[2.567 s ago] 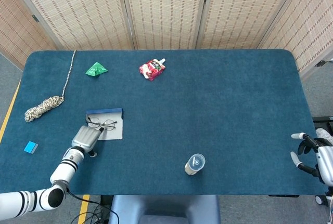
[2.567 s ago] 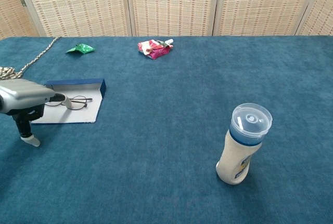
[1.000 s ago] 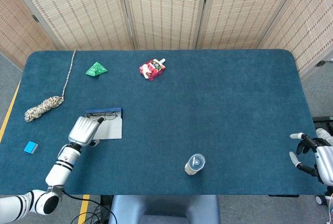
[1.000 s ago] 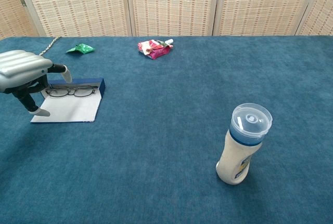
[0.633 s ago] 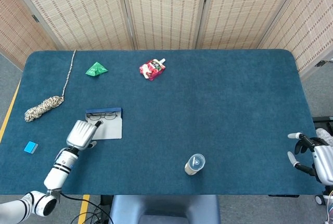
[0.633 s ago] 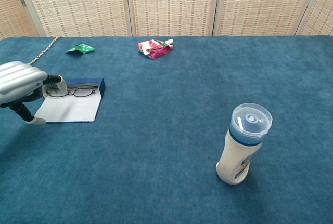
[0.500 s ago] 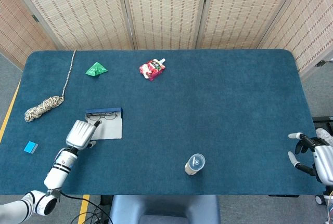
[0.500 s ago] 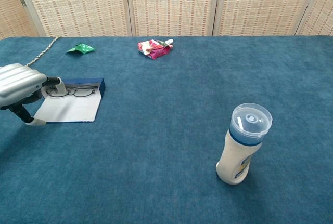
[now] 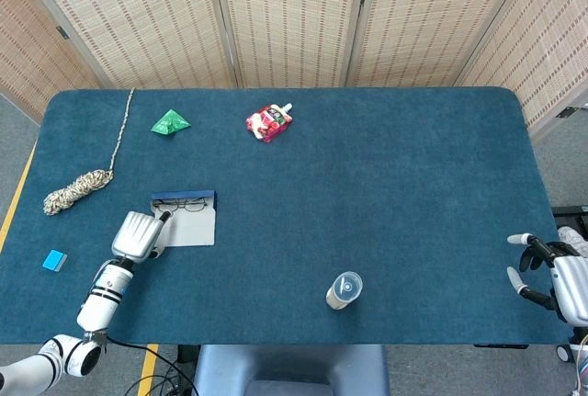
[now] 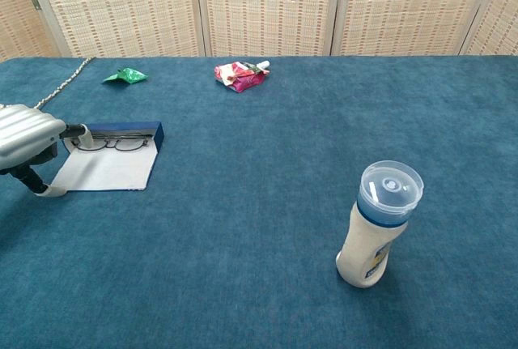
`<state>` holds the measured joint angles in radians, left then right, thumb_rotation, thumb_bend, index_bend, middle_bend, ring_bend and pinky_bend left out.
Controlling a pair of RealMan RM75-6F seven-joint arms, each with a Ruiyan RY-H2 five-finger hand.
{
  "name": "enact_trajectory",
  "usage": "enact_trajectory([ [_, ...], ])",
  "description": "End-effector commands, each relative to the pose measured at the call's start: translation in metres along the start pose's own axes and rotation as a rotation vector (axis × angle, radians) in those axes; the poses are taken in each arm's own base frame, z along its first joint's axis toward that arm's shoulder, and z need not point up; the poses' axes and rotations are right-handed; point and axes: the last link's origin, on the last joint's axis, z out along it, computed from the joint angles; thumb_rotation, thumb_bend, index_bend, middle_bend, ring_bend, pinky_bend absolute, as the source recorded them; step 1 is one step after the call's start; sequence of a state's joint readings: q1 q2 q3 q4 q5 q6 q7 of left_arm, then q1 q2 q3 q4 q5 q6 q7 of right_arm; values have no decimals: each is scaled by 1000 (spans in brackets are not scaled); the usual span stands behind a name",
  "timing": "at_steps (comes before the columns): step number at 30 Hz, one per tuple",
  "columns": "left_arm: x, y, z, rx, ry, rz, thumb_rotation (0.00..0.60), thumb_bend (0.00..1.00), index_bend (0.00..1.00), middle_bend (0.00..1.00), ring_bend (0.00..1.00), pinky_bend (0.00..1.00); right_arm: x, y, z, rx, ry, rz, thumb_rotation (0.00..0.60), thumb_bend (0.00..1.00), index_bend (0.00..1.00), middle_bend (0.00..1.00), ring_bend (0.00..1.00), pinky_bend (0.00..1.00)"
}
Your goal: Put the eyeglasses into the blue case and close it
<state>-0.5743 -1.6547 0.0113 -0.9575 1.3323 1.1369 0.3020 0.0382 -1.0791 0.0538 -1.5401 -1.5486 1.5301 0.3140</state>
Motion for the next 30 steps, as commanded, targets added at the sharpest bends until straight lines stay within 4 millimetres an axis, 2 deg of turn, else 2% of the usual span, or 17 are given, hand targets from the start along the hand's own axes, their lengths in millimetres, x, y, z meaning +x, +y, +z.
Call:
enact_trajectory([
  [1, 0, 1, -1, -3, 3, 0, 600, 160, 327, 1000, 916, 933, 0, 0, 0, 1, 0, 0, 600, 345, 333, 627, 600, 352],
  [23, -5, 7, 1, -1, -19, -4, 600, 160, 320, 1000, 916, 932, 1, 0, -2, 0, 4, -1, 600, 345, 333, 627, 600, 352],
  [30, -1, 9, -1, -9, -12, -6, 600, 159, 315, 1000, 916, 932, 2, -1, -2, -1, 6, -3, 600, 346, 333, 627, 600, 352],
])
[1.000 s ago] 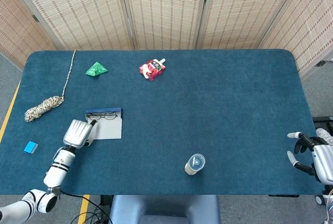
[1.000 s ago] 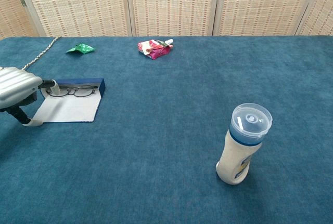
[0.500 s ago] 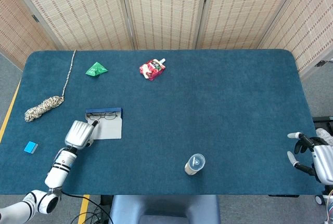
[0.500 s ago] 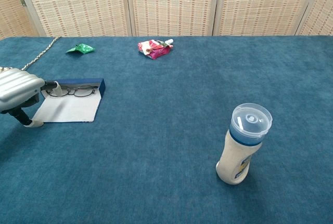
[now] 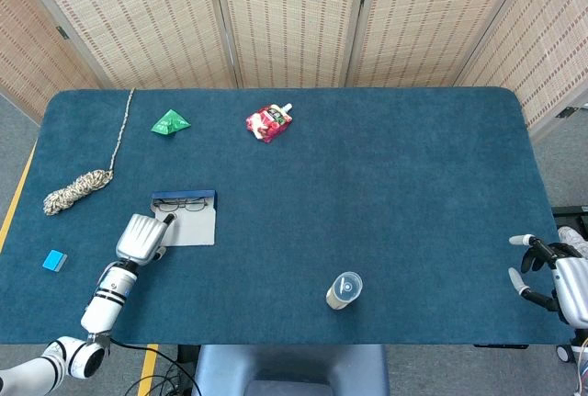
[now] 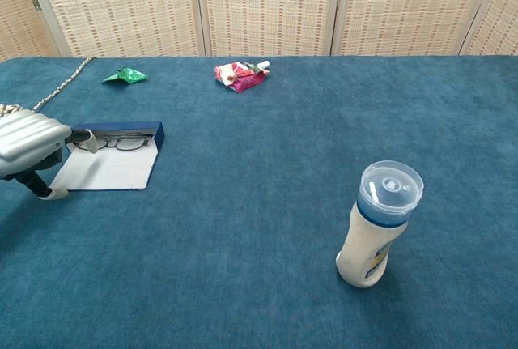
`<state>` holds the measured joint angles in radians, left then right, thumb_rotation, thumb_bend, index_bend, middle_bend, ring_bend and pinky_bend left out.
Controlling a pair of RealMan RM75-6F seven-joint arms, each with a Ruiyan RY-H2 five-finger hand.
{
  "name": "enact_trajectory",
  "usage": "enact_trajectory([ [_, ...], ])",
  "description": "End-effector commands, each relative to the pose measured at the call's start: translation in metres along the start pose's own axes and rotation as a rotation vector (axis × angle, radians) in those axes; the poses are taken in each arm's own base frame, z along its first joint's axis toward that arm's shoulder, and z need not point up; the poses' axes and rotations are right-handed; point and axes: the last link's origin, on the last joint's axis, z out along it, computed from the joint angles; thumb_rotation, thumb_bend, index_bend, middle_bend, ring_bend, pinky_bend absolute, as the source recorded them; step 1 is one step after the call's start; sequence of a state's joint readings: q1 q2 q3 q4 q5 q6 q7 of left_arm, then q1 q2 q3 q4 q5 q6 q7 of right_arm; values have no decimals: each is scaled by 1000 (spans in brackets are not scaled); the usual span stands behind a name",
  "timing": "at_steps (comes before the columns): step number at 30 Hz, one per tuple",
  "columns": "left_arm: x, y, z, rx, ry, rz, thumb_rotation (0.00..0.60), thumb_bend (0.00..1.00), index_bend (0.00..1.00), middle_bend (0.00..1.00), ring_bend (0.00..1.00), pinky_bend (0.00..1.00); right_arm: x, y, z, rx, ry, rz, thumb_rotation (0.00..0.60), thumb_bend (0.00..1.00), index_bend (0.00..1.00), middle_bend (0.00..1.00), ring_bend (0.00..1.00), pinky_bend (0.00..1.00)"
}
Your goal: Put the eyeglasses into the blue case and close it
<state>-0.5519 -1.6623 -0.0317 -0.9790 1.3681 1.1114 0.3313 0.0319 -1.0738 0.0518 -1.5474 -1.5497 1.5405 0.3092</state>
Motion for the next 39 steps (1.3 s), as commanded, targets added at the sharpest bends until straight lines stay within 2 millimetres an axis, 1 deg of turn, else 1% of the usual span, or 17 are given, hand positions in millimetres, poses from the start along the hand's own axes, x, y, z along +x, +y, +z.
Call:
enact_trajectory([
  [1, 0, 0, 1, 0, -10, -2, 600, 159, 315, 1000, 916, 932, 0, 0, 0, 2, 0, 1, 600, 346, 333, 627, 600, 352],
  [8, 0, 4, 4, 0, -15, -3, 600, 160, 313, 1000, 916, 932, 0, 0, -1, 1, 1, 1, 600, 345, 333, 627, 600, 352],
  [12, 0, 2, 7, 3, -11, 0, 600, 160, 318, 1000, 916, 932, 0, 0, -1, 1, 1, 1, 600, 345, 333, 627, 600, 352],
  [22, 7, -1, 15, 11, 51, -17, 600, 160, 361, 1000, 916, 932, 0, -1, -1, 1, 3, 2, 600, 345, 333, 627, 600, 352],
  [30, 16, -3, 24, 20, 87, -29, 600, 168, 375, 1000, 916, 932, 1, -1, -2, -1, 6, 1, 600, 345, 333, 627, 600, 352],
  [39, 34, -6, 42, 50, 150, -73, 600, 169, 388, 1000, 916, 932, 2, -1, -2, -2, 10, 3, 600, 343, 333, 627, 600, 352],
])
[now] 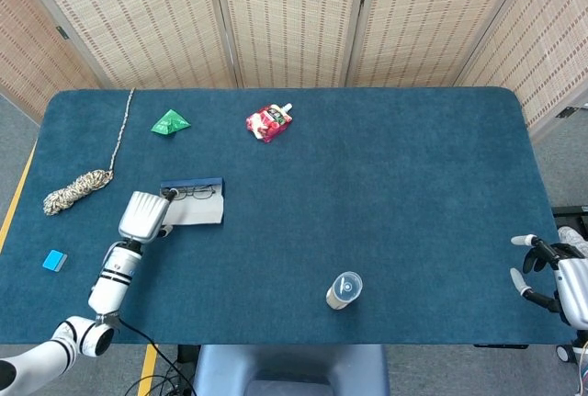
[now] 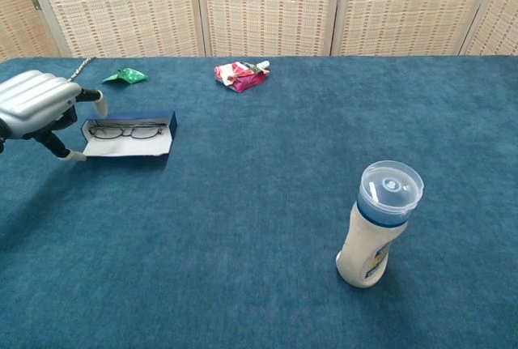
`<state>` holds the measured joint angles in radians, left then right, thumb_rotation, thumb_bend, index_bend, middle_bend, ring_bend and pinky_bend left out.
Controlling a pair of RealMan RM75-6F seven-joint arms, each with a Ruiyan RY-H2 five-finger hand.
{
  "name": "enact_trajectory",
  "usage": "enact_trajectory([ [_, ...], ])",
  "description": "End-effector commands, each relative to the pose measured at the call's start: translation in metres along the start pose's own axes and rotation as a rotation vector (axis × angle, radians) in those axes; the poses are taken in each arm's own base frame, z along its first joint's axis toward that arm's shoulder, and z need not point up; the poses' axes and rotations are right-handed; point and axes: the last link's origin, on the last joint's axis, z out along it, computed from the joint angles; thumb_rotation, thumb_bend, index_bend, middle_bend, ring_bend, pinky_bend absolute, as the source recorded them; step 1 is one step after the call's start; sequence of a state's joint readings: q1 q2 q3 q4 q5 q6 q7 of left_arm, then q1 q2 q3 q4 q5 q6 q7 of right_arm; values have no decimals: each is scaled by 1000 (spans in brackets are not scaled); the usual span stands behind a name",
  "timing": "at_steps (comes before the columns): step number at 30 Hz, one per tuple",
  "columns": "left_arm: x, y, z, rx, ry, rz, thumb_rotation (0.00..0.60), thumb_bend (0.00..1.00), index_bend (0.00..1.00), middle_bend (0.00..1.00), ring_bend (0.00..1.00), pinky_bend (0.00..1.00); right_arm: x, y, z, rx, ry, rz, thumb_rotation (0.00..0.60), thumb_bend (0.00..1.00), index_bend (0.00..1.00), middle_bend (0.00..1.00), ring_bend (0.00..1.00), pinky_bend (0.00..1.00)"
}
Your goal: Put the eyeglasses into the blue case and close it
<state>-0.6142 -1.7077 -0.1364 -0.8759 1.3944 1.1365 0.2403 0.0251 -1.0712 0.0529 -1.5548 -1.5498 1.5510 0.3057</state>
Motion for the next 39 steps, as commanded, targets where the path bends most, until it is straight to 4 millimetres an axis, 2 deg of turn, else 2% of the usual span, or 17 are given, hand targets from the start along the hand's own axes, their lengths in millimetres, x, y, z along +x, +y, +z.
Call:
enact_trajectory([
  [1, 3, 0, 8, 16, 13, -24, 600, 170, 390, 1000, 916, 932, 0, 0, 0, 1, 1, 3, 600, 340, 333, 627, 600, 352],
  [11, 0, 6, 29, 36, 0, -23, 600, 189, 405, 1000, 916, 932, 1, 1, 0, -4, 4, -1, 600, 334, 333, 627, 600, 352],
  [22, -9, 21, 37, 14, -21, -21, 600, 189, 425, 1000, 916, 932, 0, 1, 1, -6, -2, -3, 600, 334, 333, 627, 600, 352],
  [30, -7, 34, 34, -28, 10, -84, 600, 277, 577, 1000, 916, 932, 0, 2, 1, -9, -3, -3, 600, 334, 333, 627, 600, 352],
  [39, -10, 38, 31, -45, -5, -66, 600, 381, 623, 1000, 916, 932, 0, 4, 0, -13, -3, -1, 600, 335, 333, 628, 600, 352],
])
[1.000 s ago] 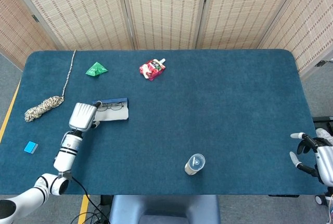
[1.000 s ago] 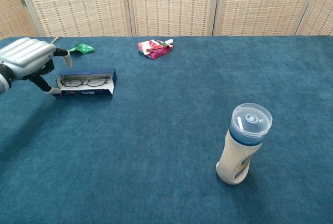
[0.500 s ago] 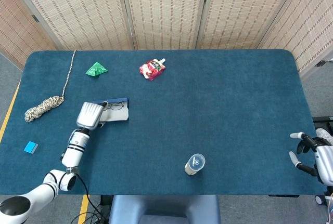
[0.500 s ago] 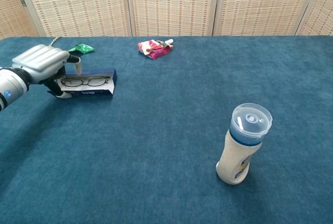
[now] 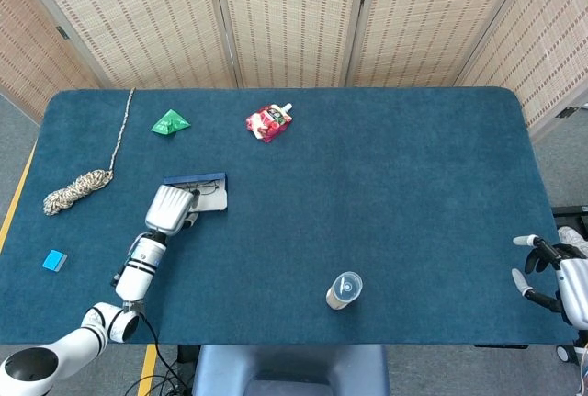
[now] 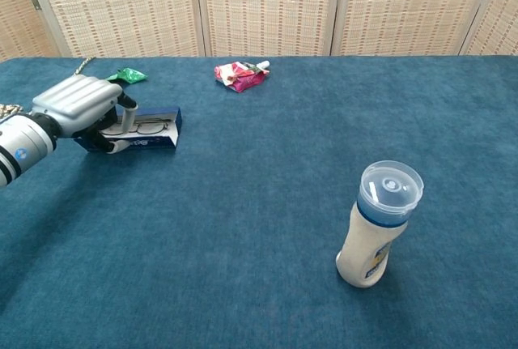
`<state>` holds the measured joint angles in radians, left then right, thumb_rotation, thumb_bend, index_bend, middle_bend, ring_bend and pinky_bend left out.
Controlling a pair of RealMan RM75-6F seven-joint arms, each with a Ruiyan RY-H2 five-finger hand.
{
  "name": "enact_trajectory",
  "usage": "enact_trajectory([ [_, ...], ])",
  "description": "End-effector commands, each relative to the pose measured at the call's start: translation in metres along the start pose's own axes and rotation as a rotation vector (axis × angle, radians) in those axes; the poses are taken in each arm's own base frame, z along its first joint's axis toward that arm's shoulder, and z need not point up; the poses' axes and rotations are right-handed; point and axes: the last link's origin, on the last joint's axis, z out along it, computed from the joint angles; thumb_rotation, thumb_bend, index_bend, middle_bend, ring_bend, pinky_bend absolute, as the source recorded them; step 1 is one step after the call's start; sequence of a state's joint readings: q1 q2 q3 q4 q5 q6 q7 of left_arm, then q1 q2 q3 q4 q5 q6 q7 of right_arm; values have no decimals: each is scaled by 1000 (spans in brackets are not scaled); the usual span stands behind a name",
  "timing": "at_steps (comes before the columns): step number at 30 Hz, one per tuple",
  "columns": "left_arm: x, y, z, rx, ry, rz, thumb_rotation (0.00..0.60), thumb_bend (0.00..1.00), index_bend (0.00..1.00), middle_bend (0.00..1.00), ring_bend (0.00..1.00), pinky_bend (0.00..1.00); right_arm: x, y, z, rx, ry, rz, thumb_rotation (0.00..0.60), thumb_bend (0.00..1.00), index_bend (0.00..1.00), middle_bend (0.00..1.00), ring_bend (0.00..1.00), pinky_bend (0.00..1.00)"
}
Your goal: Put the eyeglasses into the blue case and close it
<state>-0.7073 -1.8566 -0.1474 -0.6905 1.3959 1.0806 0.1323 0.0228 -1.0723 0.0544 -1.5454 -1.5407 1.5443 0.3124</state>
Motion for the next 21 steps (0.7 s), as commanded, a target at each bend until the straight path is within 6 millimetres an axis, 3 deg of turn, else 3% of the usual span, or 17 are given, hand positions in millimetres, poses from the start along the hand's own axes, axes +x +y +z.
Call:
enact_trajectory([
  [1, -1, 0, -1, -2, -5, 3, 600, 394, 629, 1000, 916, 932, 0, 0, 0, -1, -1, 0, 600, 334, 333, 628, 600, 352],
  [14, -2, -7, -10, -1, -36, 28, 600, 494, 649, 1000, 916, 932, -1, 0, 0, 1, -1, 2, 600, 334, 333, 629, 600, 352],
  [21, 4, -23, -35, -23, -49, 26, 600, 495, 649, 1000, 916, 932, 0, -2, 0, 7, 2, 2, 600, 334, 333, 629, 600, 352],
])
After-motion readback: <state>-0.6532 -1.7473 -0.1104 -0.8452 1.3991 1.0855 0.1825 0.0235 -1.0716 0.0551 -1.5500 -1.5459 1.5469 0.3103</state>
